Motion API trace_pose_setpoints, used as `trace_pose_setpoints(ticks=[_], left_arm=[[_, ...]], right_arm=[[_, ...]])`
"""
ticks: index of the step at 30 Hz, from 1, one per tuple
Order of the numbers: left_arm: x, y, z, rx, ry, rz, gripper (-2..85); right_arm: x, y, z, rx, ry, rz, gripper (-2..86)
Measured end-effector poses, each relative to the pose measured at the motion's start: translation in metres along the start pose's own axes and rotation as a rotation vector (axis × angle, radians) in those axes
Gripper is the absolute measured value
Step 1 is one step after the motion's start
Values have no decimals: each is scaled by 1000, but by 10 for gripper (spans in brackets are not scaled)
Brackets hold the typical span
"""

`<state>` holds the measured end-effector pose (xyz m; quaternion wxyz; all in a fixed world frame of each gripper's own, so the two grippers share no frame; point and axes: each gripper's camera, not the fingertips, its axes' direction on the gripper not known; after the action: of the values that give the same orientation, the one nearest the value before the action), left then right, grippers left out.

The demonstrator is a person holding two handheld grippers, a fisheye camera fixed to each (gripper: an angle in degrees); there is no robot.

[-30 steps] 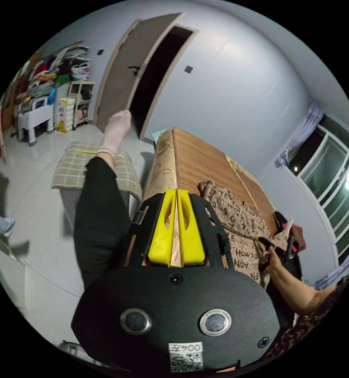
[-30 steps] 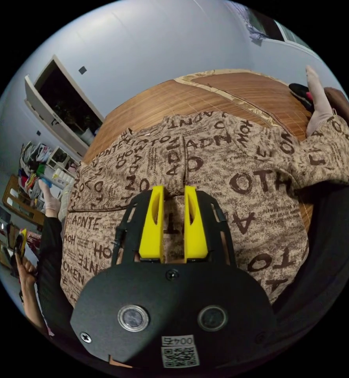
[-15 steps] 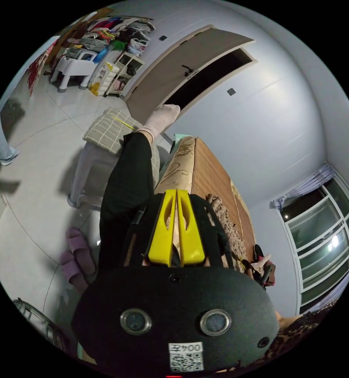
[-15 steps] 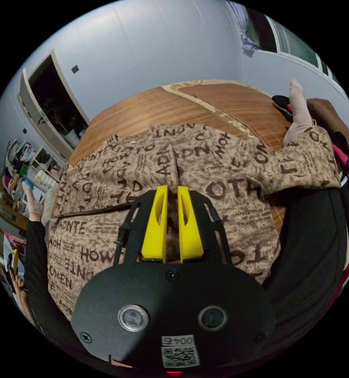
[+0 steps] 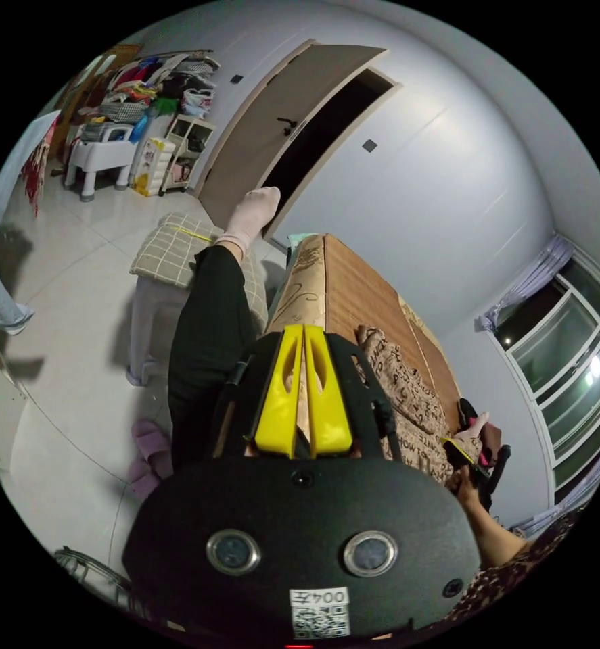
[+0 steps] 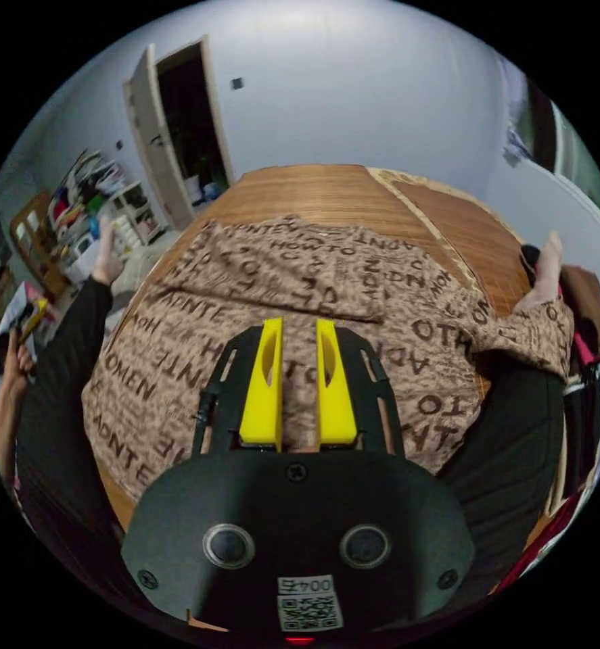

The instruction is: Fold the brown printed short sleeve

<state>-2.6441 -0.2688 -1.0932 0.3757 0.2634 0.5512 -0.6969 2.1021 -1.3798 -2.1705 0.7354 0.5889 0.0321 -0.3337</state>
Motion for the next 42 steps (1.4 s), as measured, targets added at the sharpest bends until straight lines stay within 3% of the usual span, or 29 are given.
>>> trace_pose_setpoints(ticks=[3, 8, 12, 16, 22, 26, 34, 42], left_arm=[[29, 10, 1, 13, -34, 94, 8], [128, 46, 17, 18, -162, 529, 24], [181, 72, 42, 0, -137, 667, 60], [239, 96, 95, -74, -152, 816, 88], [301, 127, 186, -173, -248, 1061, 86], [320, 133, 239, -231, -277, 1117, 83], [351, 143, 302, -275, -298, 1260, 80], [364, 140, 348, -383, -236, 1279, 56]], right_arm=[[-46, 19, -1, -39, -16, -143, 79], [-97, 46, 35, -167, 53, -352, 56], [-108, 39, 42, -168, 105, -379, 49], [-91, 24, 39, -171, 1, -310, 48], [-8, -46, 20, 30, -55, -57, 78], [67, -110, 49, -27, -116, 119, 87], [110, -175, 114, -148, -138, 178, 106], [95, -203, 137, -173, -135, 190, 86]])
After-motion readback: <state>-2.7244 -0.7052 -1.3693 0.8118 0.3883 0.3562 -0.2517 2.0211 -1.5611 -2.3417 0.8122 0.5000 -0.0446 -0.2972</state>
